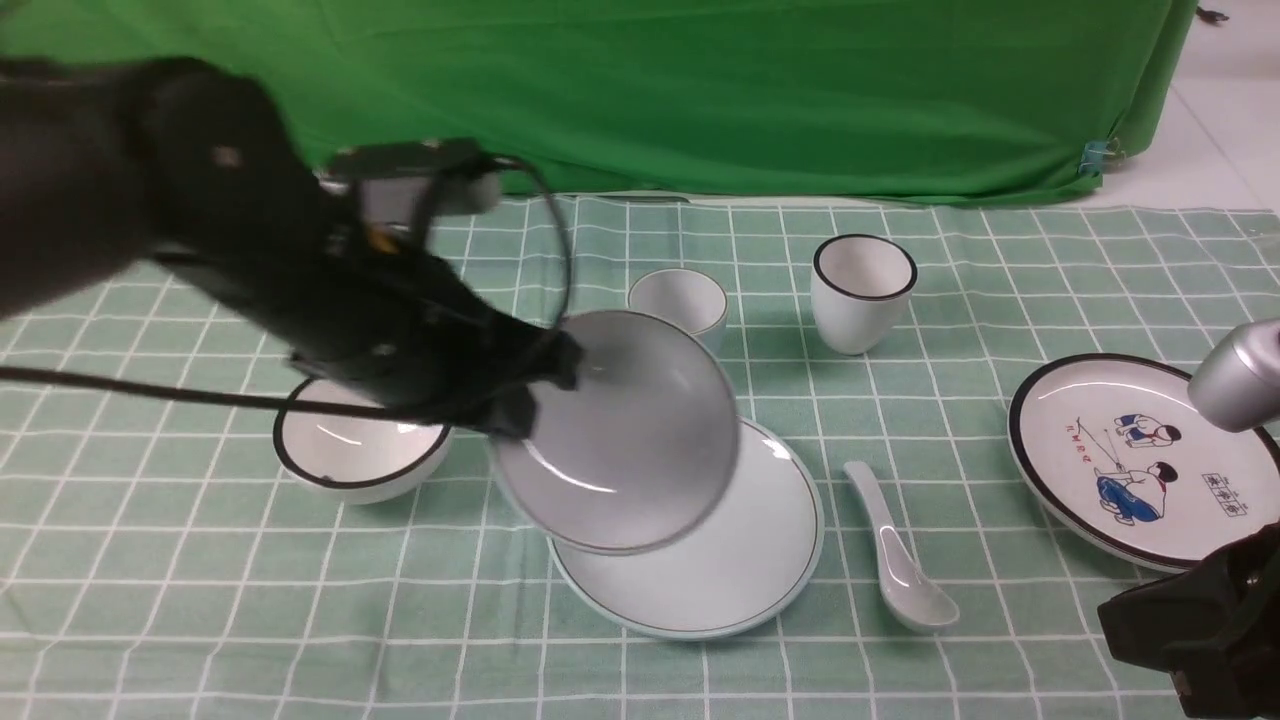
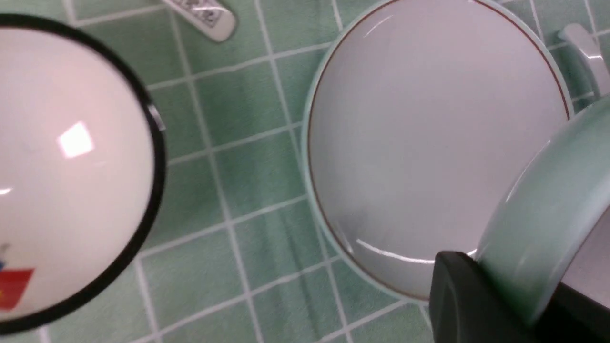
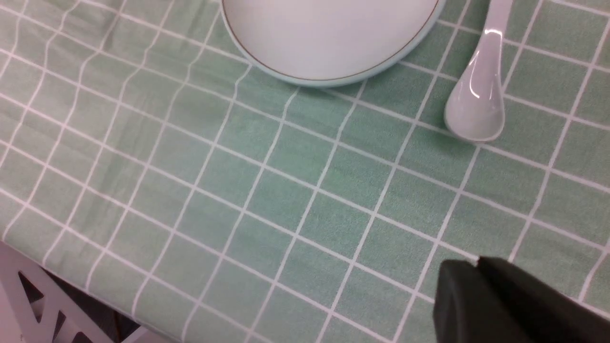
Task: Place the bowls on the plates on the blue tablecloth, put the cups on the bowls, and place the spoons in the cups.
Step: 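Place the bowl on top of the plate with the left gripper, then grasp the light green cup by its rim with the left gripper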
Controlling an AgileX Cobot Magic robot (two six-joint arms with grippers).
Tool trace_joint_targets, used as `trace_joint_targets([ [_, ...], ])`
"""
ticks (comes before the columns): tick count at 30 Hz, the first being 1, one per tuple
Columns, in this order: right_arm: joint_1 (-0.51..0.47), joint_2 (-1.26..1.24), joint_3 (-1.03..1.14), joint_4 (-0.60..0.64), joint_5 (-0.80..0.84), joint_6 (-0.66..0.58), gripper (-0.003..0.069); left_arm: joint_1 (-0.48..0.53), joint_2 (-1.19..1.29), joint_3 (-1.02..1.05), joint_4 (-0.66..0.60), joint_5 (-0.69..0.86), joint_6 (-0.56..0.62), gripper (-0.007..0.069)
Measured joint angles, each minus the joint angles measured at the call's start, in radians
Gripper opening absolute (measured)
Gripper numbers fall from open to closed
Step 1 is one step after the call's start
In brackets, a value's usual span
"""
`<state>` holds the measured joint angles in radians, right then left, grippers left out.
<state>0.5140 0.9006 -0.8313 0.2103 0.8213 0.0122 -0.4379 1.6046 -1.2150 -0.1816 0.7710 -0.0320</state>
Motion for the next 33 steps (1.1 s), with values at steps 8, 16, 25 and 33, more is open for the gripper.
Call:
trace_joint_targets([
  [8,0.0,0.0,0.0,0.0,0.007,0.0,0.0087,-0.022,0.263,-0.136,-0.028,-0.03,-0.002,0.0022],
  [16,0.0,0.0,0.0,0.0,0.006,0.0,0.0099,-0.022,0.324,-0.155,-0.062,-0.031,0.002,0.0024],
  [25,0.0,0.0,0.0,0.0,0.004,0.0,0.0115,-0.022,0.334,-0.166,-0.069,-0.021,0.003,0.0166],
  [33,0.0,0.0,0.0,0.0,0.005,0.0,0.0122,-0.019,0.336,-0.396,-0.003,0.046,-0.024,0.0388],
])
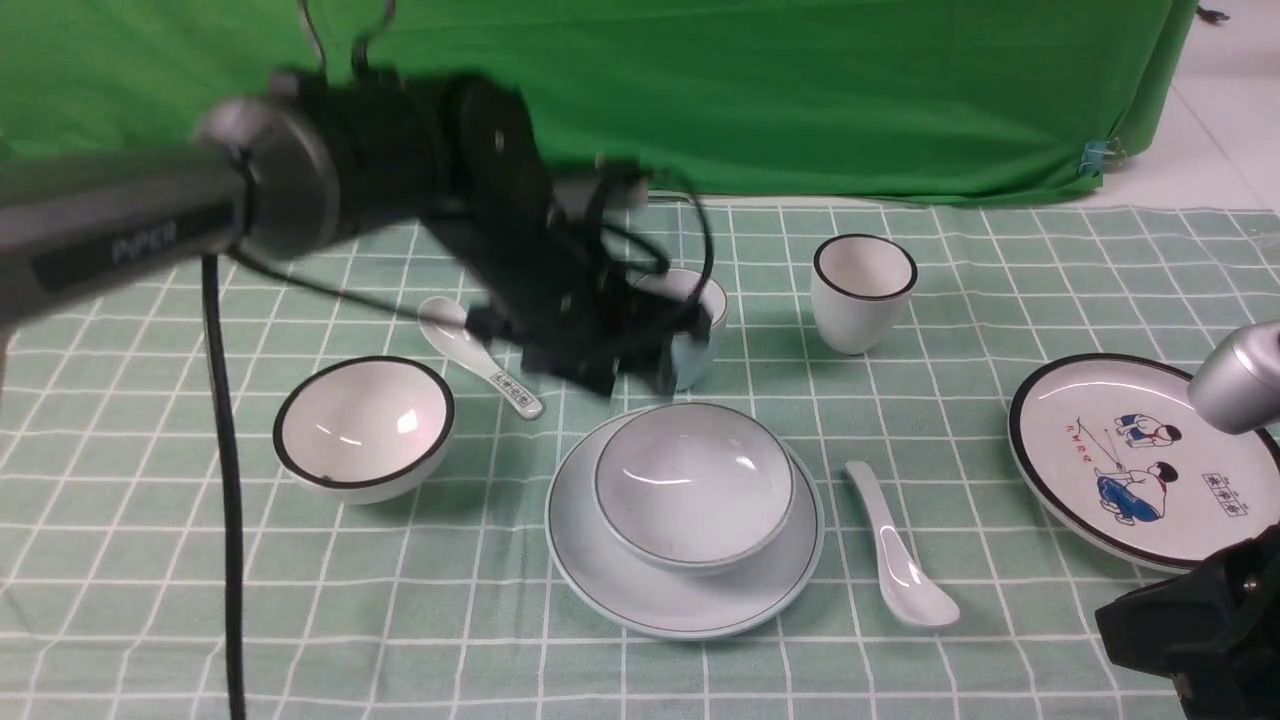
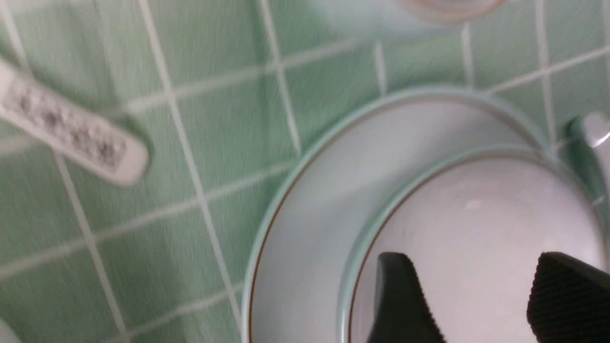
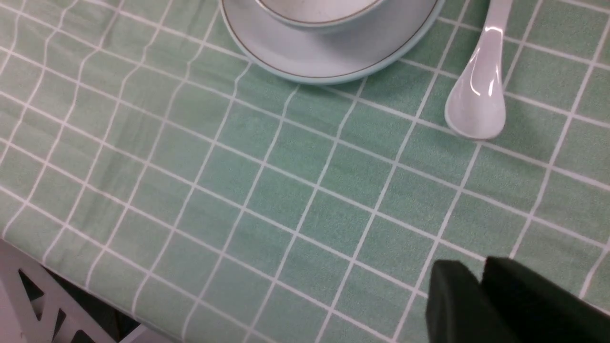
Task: Place the bowls on the plates on the blue tablecloth, put the cups on the bowls, and place the spoons in the cups.
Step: 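Grasp the light green cup by its rim with the left gripper, then place the cup upside down onto the bowl on the plate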
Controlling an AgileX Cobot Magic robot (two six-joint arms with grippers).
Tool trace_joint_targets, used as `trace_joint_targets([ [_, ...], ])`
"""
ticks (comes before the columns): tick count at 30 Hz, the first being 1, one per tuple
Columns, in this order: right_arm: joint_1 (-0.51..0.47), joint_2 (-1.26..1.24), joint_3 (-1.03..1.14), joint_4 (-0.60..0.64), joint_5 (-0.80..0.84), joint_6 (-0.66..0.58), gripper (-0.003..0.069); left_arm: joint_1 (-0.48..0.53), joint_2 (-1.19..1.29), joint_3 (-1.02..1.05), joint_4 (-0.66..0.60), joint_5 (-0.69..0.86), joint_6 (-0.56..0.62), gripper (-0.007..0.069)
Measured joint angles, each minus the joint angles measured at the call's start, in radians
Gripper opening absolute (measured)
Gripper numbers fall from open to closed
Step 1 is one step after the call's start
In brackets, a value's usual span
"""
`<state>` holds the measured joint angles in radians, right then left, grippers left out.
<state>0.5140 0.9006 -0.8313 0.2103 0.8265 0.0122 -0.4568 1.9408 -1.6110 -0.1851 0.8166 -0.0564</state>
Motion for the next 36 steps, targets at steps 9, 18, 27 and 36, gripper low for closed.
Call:
trace_joint_targets([
  [9,0.0,0.0,0.0,0.0,0.0,0.0,0.0133,0.058,0.101,-0.222,0.043,-0.014,-0.078,0.0511],
  [18,0.0,0.0,0.0,0.0,-0.001,-0.006,0.0144,0.069,0.275,-0.272,0.059,-0.073,-0.084,0.0522],
  [27,0.0,0.0,0.0,-0.001,0.0,-0.012,0.0148,0.071,0.309,-0.287,0.027,-0.053,-0.084,0.0108],
  [36,0.0,0.0,0.0,-0.003,0.002,-0.012,0.016,0.072,0.114,-0.349,0.046,0.159,0.015,0.0032],
])
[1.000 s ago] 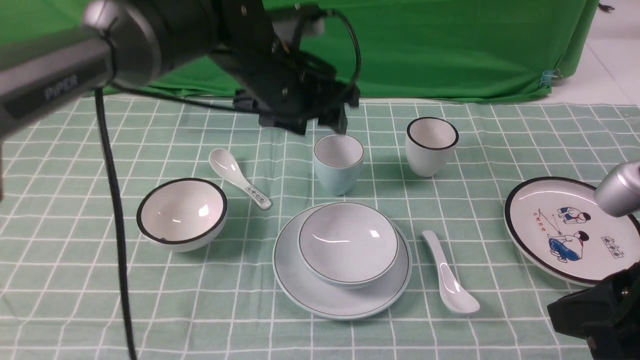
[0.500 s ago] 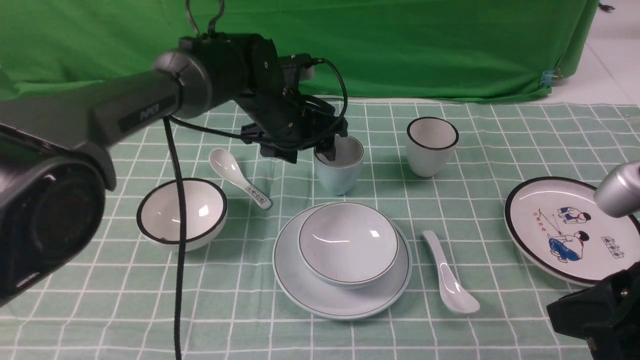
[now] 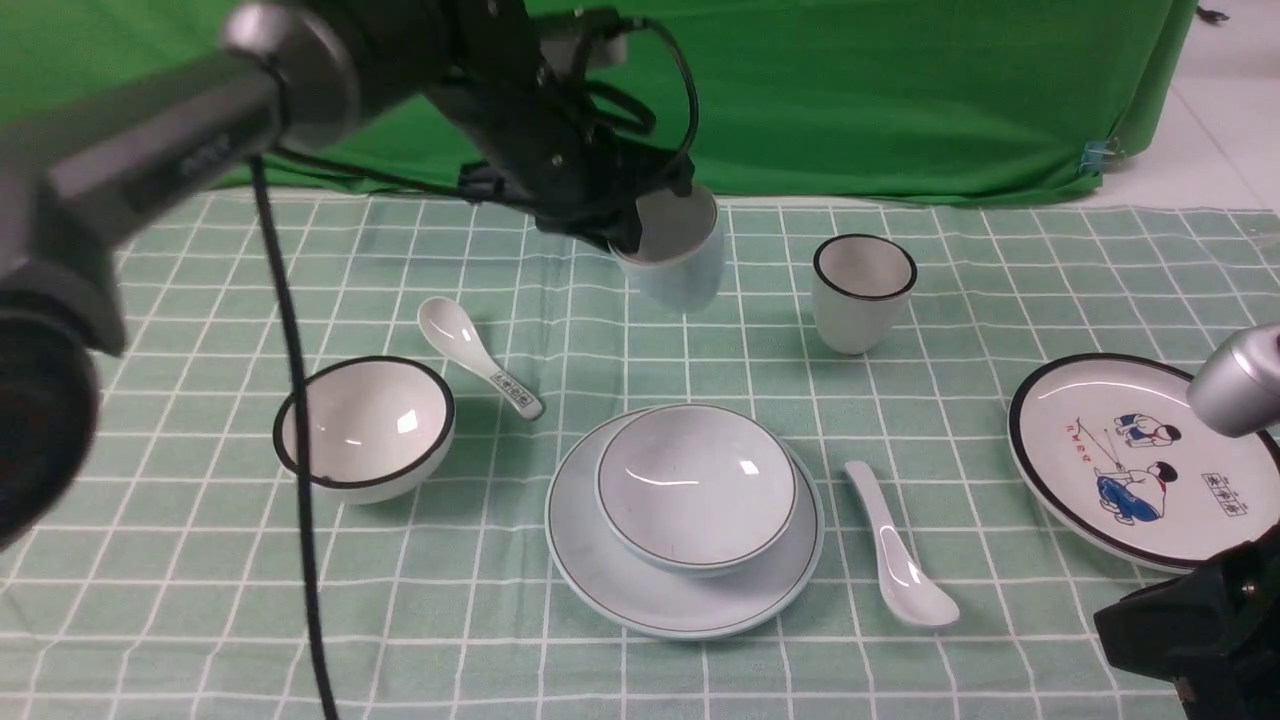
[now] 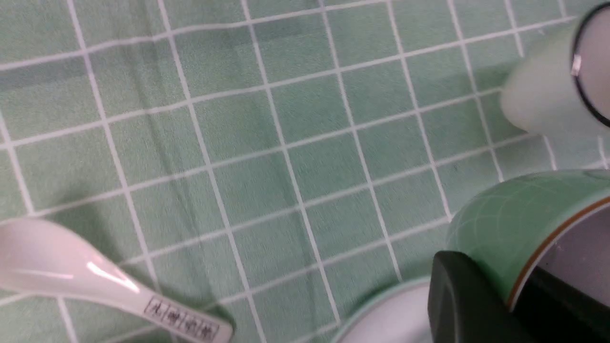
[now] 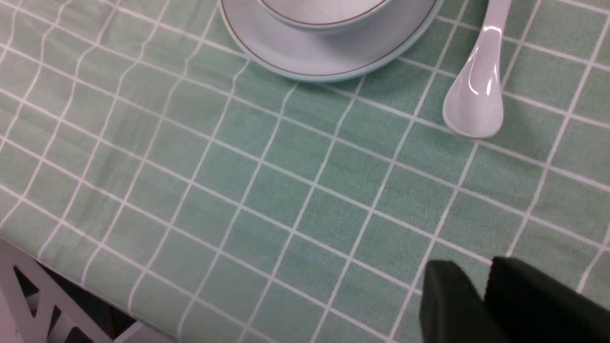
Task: Place the bowls on the plates on the blue tablecloth, put the cups on the bowls, and place the spoons in the cups.
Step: 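Place the cup upside down onto the bowl on the plate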
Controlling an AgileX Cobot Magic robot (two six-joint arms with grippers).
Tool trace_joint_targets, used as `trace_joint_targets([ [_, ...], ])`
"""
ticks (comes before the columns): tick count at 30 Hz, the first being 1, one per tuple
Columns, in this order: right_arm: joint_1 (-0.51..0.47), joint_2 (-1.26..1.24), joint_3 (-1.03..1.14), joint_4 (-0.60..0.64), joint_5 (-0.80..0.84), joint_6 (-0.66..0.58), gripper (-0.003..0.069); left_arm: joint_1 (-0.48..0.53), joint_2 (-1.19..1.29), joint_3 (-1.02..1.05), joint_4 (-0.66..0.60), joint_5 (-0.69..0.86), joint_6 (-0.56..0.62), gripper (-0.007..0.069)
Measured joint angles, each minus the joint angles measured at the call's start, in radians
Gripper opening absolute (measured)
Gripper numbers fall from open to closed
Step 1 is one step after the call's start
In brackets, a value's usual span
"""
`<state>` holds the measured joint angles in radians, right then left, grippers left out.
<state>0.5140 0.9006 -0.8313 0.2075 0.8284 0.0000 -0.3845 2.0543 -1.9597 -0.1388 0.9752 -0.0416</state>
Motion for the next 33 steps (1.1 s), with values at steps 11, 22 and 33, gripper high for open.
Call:
trace_joint_targets([
  [11,0.0,0.0,0.0,0.0,0.0,0.0,0.0162,-0.104,-0.061,0.263,0.002,0.045,0.068,0.0031],
  [22,0.0,0.0,0.0,-0.001,0.0,0.0,0.0162,-0.108,-0.03,0.321,-0.011,-0.065,0.062,0.0031],
  [33,-0.013,0.037,-0.012,-0.103,-0.023,0.064,0.0169,-0.108,-0.025,0.321,-0.004,-0.033,0.061,0.0117],
])
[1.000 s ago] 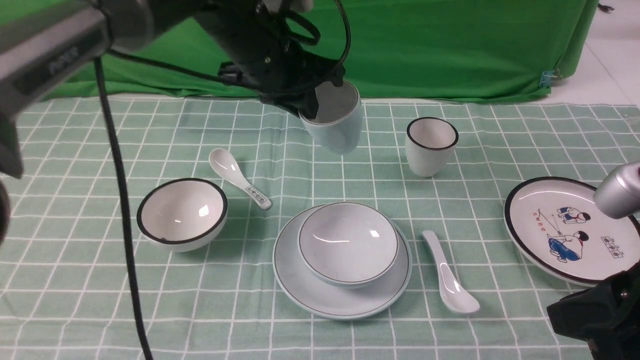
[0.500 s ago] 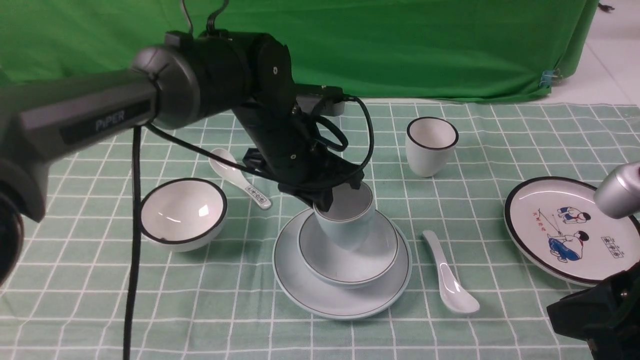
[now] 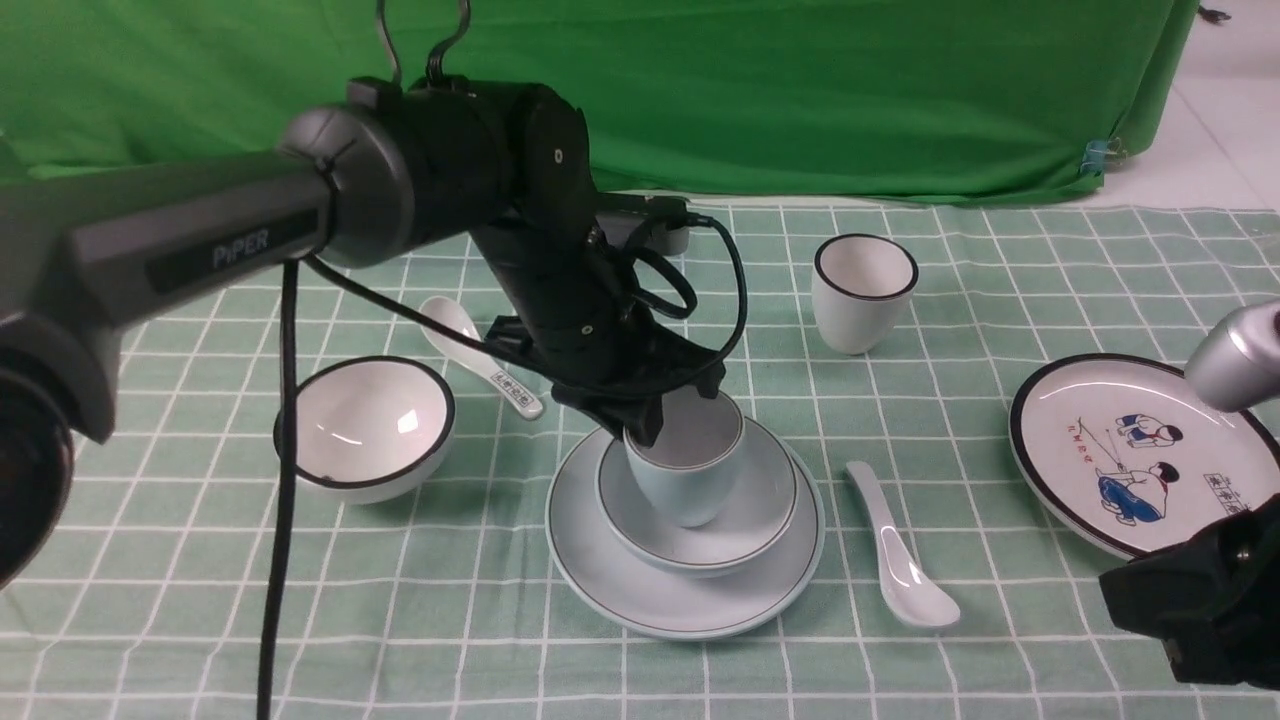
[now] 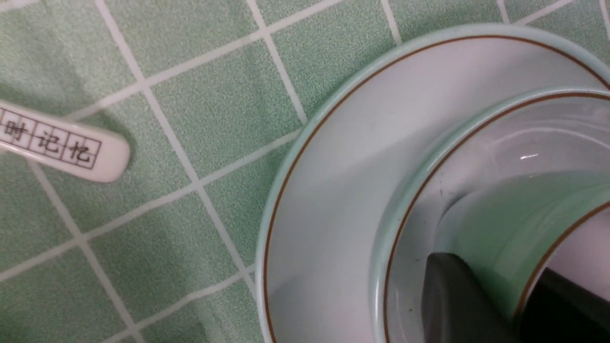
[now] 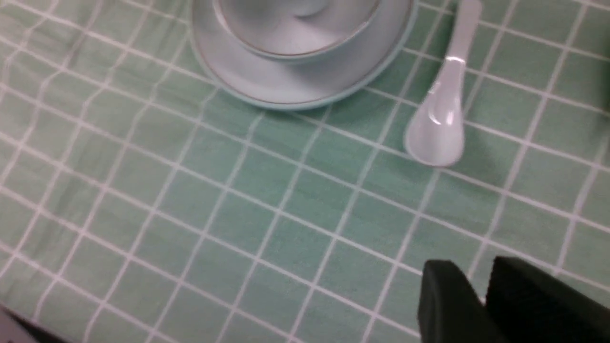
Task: Place the bowls on the plates on the blue tablecloth, put the cups on the bowls, and place the spoons in the cups.
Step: 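Place the cup upside down onto the bowl on the plate, then move the gripper down to the white spoon beside the saucer, then move the spoon over the cup on the plates and lower it into the cup with the right gripper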
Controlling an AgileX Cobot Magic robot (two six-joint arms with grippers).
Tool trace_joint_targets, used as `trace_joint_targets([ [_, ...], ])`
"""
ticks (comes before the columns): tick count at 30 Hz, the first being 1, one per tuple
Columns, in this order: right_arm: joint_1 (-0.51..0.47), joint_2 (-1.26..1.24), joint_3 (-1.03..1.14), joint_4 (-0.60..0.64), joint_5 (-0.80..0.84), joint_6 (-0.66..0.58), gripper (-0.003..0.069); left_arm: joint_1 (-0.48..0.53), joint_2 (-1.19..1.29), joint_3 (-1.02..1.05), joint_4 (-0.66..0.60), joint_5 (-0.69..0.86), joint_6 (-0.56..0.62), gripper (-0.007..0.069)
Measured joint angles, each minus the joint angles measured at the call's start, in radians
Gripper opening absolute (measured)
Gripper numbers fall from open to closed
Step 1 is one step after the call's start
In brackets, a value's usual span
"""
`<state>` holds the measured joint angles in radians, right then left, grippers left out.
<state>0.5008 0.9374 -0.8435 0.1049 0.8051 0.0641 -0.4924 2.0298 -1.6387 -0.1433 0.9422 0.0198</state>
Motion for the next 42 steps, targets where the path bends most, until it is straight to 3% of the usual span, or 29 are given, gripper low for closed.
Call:
trace_joint_targets([
  [5,-0.08,0.082,-0.069,-0.034,0.092,0.005,0.0171,0.0,0.0,-0.007,0.0,0.022,0.0,0.0225],
  [7,-0.175,0.198,-0.15,-0.033,0.112,-0.016,0.0173,0.0,-0.011,-0.058,0.014,0.112,0.0,0.0282],
  [9,-0.199,0.259,-0.186,-0.032,0.116,-0.029,0.018,0.0,-0.04,-0.071,0.035,0.146,0.0,0.0279],
  [12,-0.204,0.42,-0.261,-0.029,0.106,-0.064,0.0269,0.0,-0.152,-0.061,0.089,0.173,-0.013,0.0202],
  [18,-0.158,0.681,-0.38,-0.031,0.041,-0.106,0.0482,0.0,-0.43,0.097,0.11,0.081,-0.044,0.0027],
  [24,-0.112,0.937,-0.525,-0.033,-0.021,-0.11,0.0522,0.0,-0.727,0.448,0.118,-0.086,-0.092,0.0007],
  [32,-0.097,1.133,-0.629,-0.034,-0.043,-0.108,0.0503,0.0,-0.986,0.757,0.193,-0.157,-0.242,0.0008],
  [34,-0.096,1.149,-0.635,-0.041,-0.055,-0.11,0.0436,0.0,-1.016,0.775,0.198,-0.153,-0.259,0.0008],
  [36,-0.096,1.15,-0.639,-0.039,-0.06,-0.114,0.0225,0.0,-1.026,0.778,0.205,-0.153,-0.263,0.0008],
  [37,-0.096,1.145,-0.639,-0.036,-0.055,-0.116,0.0171,0.0,-1.027,0.778,0.21,-0.153,-0.263,0.0008],
  [42,-0.091,1.034,-0.63,-0.027,-0.029,-0.125,0.0188,0.0,-1.027,0.778,0.223,-0.166,-0.263,0.0008],
])
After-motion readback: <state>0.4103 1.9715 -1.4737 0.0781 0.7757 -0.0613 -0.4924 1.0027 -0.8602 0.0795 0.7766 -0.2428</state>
